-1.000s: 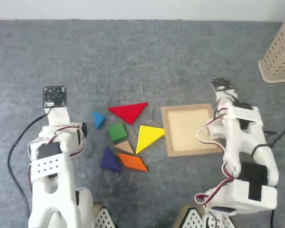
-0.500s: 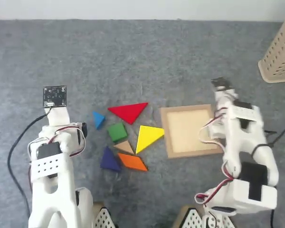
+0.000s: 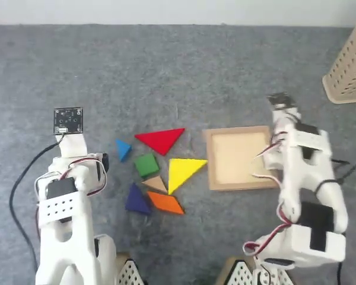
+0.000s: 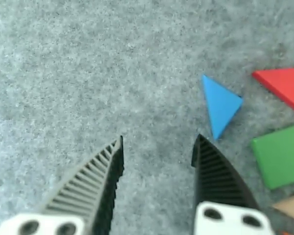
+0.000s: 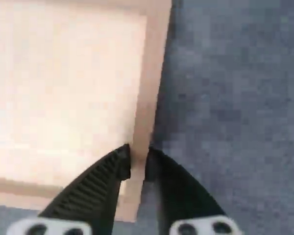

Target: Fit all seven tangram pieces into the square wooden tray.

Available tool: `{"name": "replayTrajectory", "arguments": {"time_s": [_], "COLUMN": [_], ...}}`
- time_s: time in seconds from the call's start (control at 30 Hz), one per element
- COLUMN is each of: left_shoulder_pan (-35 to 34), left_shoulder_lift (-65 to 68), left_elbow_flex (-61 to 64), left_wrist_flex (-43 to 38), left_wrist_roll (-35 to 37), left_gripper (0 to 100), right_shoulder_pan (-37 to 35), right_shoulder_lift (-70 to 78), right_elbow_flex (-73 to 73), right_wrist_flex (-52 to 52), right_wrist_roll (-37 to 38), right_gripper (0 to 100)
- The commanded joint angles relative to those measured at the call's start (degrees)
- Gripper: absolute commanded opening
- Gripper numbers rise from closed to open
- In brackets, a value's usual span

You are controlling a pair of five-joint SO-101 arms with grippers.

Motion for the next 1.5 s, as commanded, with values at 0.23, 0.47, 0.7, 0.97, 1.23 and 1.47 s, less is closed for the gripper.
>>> {"name": "replayTrajectory", "arguments": {"time_s": [0.23,0.47,0.7,0.97,1.23,1.47], "left_shoulder_pan": [-0.09,0.0,11.6,18.11,26.2,30.07], "left_shoulder_lift": [0.09,0.09,0.53,1.76,27.34,43.6], "left_elbow_flex": [-0.22,-3.47,-12.09,-25.63,-39.16,-44.97], "left_wrist_flex": [-1.32,2.02,15.12,24.88,32.53,34.02], "left_wrist_roll": [0.97,0.88,0.44,-3.87,-11.87,-5.1], "left_gripper": [22,22,22,26,26,26], "right_shoulder_pan": [-18.51,-18.77,-19.38,-12.44,1.98,2.33], "right_shoulder_lift": [-1.63,-5.67,-26.42,-53.41,-62.73,-57.71], "right_elbow_flex": [-1.49,-2.99,-2.64,14.24,28.92,36.48], "right_wrist_flex": [6.37,8.48,14.37,22.99,20.62,12.26], "right_wrist_roll": [-9.05,-12.57,-15.65,-7.03,8.7,7.3], "right_gripper": [2.8,24.2,24.3,24.1,24.1,24.1]}}
